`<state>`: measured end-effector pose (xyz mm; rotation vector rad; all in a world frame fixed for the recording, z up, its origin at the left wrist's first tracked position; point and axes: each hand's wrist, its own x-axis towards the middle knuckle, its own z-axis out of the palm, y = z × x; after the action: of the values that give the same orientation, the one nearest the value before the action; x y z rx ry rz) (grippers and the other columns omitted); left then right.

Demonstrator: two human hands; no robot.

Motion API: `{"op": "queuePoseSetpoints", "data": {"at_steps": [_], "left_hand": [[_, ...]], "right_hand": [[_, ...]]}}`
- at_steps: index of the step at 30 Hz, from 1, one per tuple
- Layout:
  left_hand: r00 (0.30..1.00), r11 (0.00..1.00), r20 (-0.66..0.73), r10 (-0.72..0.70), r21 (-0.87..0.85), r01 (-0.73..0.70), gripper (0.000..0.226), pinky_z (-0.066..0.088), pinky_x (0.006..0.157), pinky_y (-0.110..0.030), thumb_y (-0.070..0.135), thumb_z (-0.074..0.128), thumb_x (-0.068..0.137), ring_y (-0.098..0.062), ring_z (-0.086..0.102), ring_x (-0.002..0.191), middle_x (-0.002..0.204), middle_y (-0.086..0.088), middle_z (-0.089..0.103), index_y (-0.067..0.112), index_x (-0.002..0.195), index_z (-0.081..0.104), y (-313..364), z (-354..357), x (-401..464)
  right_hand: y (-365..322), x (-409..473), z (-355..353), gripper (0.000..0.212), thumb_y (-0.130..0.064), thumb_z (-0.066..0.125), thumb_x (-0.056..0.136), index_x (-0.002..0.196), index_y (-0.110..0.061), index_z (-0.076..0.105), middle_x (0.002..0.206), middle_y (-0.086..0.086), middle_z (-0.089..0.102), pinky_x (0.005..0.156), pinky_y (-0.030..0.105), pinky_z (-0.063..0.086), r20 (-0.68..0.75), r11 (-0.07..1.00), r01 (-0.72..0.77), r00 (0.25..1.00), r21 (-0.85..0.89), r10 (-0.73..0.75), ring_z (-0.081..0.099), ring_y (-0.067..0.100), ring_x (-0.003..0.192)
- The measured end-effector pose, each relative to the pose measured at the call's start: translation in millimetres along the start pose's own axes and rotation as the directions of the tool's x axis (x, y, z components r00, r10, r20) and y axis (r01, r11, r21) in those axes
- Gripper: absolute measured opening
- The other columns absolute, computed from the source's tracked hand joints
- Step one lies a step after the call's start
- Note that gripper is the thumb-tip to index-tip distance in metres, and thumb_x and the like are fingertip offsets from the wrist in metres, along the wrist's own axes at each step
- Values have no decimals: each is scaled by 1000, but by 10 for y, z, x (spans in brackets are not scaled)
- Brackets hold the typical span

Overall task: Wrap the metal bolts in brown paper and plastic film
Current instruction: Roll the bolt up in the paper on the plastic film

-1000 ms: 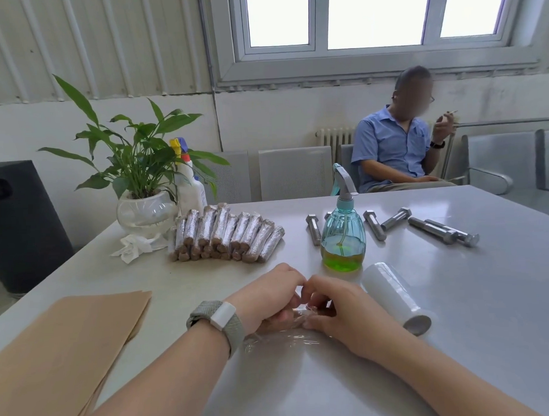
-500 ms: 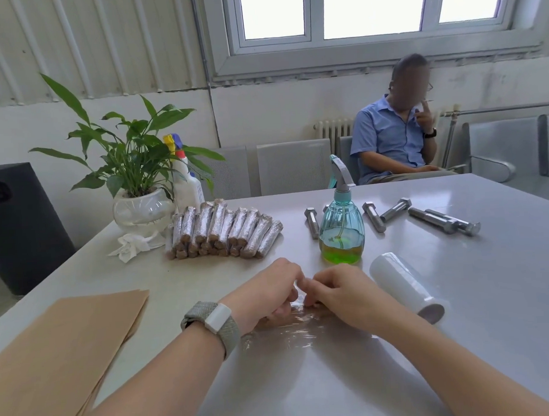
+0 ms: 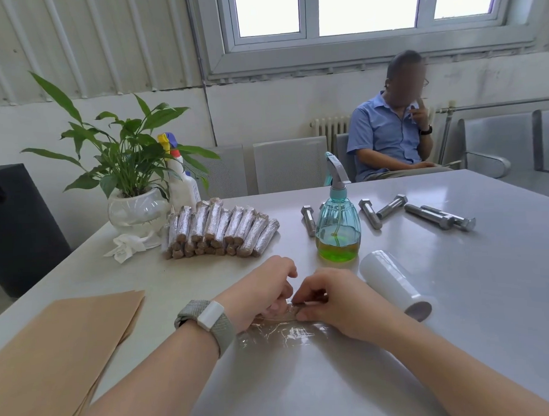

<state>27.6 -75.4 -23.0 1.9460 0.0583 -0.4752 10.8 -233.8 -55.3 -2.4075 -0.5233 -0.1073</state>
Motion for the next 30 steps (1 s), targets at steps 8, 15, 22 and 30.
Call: {"op": "queuePoseSetpoints", "data": {"at_steps": [8, 15, 22, 30], "left_hand": [[910, 909, -155, 384, 237, -343, 4, 38, 40, -18, 25, 62, 93, -11, 52, 44, 77, 3, 58, 28, 92, 60, -290, -517, -169], [925, 799, -7, 380, 507, -324, 31, 40, 58, -12, 64, 74, 67, 1, 48, 60, 87, 15, 59, 48, 93, 70, -701, -875, -274], [859, 666, -117, 498, 687, -292, 29, 39, 72, -17, 60, 70, 76, 1, 50, 82, 92, 13, 52, 38, 91, 59, -833, -627, -273], [837, 838, -238, 493, 389, -383, 35, 46, 64, -22, 53, 81, 70, -4, 58, 67, 82, 5, 68, 31, 87, 59, -694, -536, -295]], "right_hand": [[-25, -11, 2, 21, -27, 81, 79, 99, -23, 75, 95, -12, 64, 82, 16, 47, -5, 1000, -8, 1000, -24, 8, 60, 3, 88], [-54, -4, 4, 19, -26, 81, 79, 97, -25, 74, 99, -12, 65, 89, 26, 51, 15, 998, -54, 998, -30, 54, 61, 3, 92], [-93, -35, 10, 18, -26, 80, 80, 97, -25, 74, 100, -12, 64, 89, 23, 48, -6, 996, -74, 997, -49, 74, 59, 3, 93], [-133, -115, 11, 17, -25, 78, 81, 97, -22, 72, 101, -7, 65, 88, 23, 47, -63, 992, -113, 992, -58, 109, 58, 9, 96]]}}
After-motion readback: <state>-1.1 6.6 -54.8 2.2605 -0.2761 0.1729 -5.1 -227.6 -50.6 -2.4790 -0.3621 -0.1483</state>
